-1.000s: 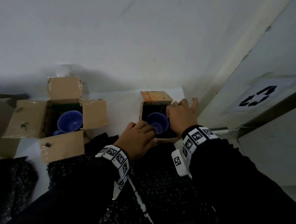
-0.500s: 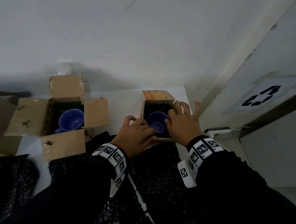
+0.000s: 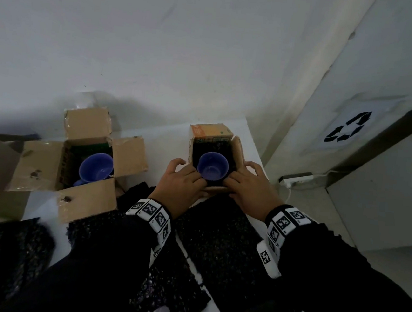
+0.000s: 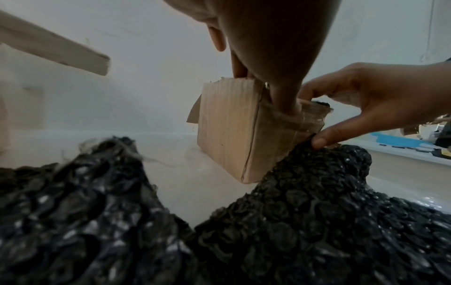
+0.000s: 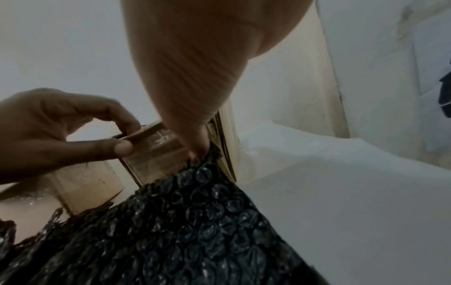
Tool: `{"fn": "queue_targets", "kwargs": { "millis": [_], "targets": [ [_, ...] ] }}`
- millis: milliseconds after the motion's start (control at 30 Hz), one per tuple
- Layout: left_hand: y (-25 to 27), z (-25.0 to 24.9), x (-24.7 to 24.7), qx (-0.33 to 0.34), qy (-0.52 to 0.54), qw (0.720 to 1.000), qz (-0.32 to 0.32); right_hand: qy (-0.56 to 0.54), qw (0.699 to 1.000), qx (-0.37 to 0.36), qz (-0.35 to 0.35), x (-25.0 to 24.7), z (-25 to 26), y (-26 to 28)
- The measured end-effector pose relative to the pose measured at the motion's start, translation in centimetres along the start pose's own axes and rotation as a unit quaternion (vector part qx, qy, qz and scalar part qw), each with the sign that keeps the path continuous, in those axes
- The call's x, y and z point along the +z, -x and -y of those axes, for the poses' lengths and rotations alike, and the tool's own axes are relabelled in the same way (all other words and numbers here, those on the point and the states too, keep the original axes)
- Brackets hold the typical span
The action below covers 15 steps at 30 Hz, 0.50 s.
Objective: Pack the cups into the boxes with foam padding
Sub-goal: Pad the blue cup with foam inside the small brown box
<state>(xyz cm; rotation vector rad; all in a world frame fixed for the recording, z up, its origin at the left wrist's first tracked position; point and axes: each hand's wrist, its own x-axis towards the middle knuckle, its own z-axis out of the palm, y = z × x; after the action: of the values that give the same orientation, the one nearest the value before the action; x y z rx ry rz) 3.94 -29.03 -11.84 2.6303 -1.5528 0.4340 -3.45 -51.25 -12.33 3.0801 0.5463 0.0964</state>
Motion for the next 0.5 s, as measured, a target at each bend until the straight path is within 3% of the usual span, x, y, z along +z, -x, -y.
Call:
{"fn": "queue_targets", "kwargs": {
  "millis": [200,400,500],
  "targets": [
    [-0.6,-0.8,-1.2,-0.061,-0.042,0.993,0.094,0.022,0.998,0.047,0.021,-0.4,1.7,-0.5],
    [0.5,-1.0,-1.4,-0.058,-0.055,0.993,0.088,0.004,0.999,0.039,-0.004,-1.1,1.5,-1.6],
    [1.2,-1.6,-1.2,-0.056,-0.025,0.996,0.071,-0.025,0.999,0.035,0.015,-0.8,1.1,-1.2]
  ]
}}
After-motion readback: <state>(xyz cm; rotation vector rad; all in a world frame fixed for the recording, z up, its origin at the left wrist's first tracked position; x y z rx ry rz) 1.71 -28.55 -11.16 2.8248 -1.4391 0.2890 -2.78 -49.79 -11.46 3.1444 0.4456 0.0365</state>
